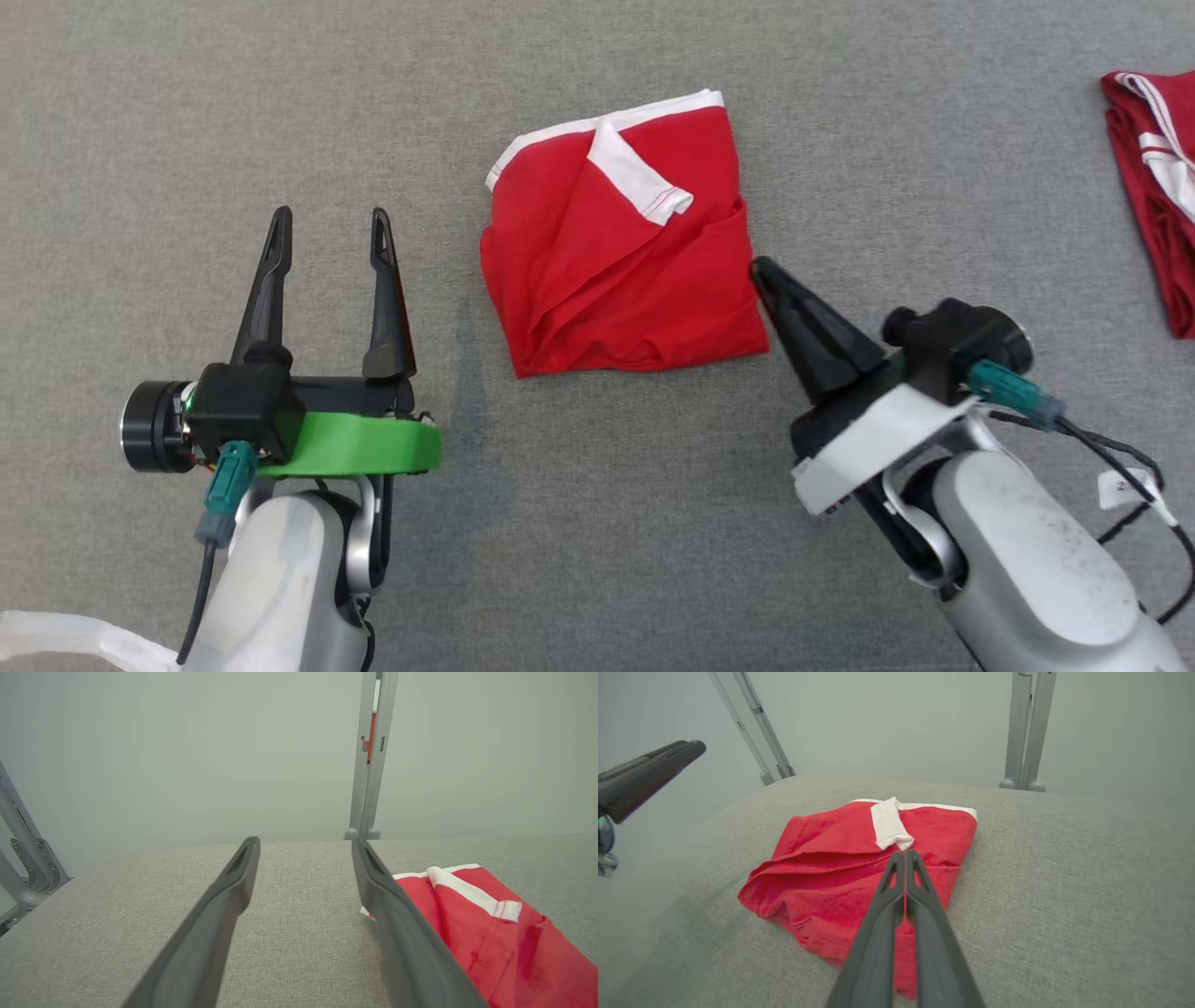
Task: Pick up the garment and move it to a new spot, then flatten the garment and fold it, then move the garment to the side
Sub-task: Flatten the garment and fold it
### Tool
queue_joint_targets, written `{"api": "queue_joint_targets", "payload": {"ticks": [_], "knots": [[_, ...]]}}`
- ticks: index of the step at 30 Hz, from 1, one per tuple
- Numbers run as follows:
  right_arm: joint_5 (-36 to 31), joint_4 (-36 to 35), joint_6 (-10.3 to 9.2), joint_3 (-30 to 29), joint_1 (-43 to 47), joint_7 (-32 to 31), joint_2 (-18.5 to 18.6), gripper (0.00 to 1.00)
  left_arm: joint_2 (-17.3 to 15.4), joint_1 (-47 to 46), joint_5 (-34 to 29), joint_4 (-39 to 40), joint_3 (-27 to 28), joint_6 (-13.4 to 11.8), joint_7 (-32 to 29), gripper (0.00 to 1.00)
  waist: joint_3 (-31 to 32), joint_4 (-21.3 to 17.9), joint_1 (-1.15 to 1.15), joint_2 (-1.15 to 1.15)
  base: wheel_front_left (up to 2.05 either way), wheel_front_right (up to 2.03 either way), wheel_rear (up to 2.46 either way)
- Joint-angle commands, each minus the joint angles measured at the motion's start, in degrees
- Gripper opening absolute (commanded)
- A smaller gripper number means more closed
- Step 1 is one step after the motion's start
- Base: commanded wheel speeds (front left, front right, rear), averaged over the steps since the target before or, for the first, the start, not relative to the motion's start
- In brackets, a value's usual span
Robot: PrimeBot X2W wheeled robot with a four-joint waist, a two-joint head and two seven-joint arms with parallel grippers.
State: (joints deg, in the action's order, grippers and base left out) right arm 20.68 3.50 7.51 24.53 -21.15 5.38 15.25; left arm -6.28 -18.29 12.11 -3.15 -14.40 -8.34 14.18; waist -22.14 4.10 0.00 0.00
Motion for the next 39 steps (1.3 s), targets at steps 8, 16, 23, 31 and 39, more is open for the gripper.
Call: {"api": "queue_joint_targets", "payload": {"ticks": [8,16,23,31,39], "knots": [[4.2,13.3,-0.06,11.0,-9.9,2.0,-0.4,0.0,1.1,-2.3,0.6,-1.4,-0.4,0.5,0.9,1.0,-2.3,4.8,0.0,0.0,0.0,0.0,0.0],[7.1,21.5,-0.06,15.1,-16.3,3.9,0.5,0.0,2.0,-2.7,0.9,-1.4,-0.1,0.7,1.0,1.0,-2.6,5.9,0.0,0.0,0.0,0.0,0.0],[9.1,24.2,-0.06,18.1,-22.8,4.9,0.3,0.0,2.6,-2.4,1.2,-0.6,0.1,1.2,1.1,1.0,-2.3,6.7,0.0,0.0,0.0,0.0,0.0],[11.3,29.4,-0.06,22.3,-30.3,6.1,-2.4,0.0,2.9,-2.9,0.7,-0.4,-0.4,1.8,1.1,1.0,-2.0,8.9,0.0,0.0,0.0,0.0,0.0],[13.1,34.9,-0.07,26.9,-35.9,8.2,-5.4,0.0,3.2,-2.1,0.6,-0.3,-0.2,1.5,1.1,1.0,-2.2,10.7,0.0,0.0,0.0,0.0,0.0]]}}
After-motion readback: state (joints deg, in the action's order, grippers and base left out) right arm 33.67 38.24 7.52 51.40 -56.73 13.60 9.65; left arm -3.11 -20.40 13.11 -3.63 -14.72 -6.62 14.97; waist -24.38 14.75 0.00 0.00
